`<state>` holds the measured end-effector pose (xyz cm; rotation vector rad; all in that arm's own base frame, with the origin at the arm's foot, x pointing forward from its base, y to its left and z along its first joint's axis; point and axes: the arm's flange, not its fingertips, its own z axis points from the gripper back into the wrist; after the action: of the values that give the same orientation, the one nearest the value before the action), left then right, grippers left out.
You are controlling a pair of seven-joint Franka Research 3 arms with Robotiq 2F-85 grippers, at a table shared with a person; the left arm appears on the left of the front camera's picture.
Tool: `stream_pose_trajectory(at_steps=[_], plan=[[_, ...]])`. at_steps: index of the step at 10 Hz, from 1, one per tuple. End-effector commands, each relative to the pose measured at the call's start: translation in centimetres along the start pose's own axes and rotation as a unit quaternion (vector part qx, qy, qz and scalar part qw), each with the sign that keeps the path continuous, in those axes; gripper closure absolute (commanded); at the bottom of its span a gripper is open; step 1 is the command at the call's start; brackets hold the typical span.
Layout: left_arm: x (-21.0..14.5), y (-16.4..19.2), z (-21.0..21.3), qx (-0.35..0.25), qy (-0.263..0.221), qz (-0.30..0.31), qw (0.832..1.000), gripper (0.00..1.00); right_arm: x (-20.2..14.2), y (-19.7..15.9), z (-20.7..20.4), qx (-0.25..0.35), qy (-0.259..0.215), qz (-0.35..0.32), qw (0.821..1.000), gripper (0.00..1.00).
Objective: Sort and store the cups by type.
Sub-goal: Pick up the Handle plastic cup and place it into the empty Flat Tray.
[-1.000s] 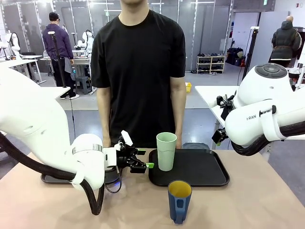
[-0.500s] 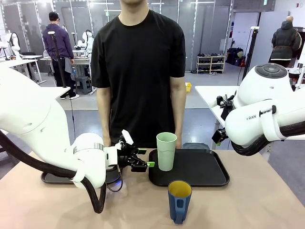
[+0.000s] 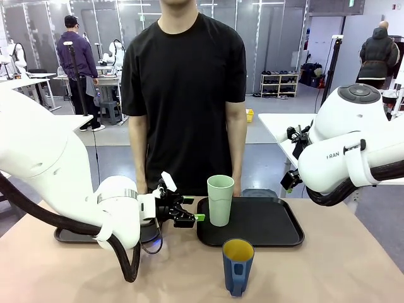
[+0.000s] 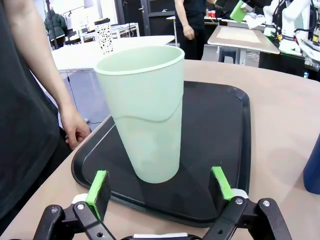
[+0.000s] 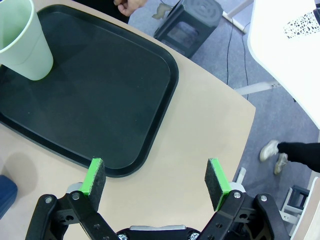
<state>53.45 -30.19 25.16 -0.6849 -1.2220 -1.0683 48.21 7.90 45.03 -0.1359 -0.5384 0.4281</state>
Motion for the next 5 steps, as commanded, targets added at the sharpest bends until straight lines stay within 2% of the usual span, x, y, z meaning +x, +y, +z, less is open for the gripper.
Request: stream_pose_trajectory(at_steps=[1, 2, 5], plan=[[0.0, 0.0, 0.0, 0.000, 0.000, 0.000, 1.000, 0.00, 0.0, -0.1, 0.0, 0.000, 0.000, 0.001, 1.000, 0.00], [1.3, 0.3, 1.4, -0.015, 0.006, -0.023, 1.000, 0.00, 0.0, -0.1, 0.0, 0.000, 0.000, 0.001, 1.000, 0.00], [4.4, 0.1, 6.5, -0.023, 0.103, -0.089, 0.990, 0.00, 0.0, -0.1, 0.0, 0.000, 0.000, 0.001, 1.000, 0.00]])
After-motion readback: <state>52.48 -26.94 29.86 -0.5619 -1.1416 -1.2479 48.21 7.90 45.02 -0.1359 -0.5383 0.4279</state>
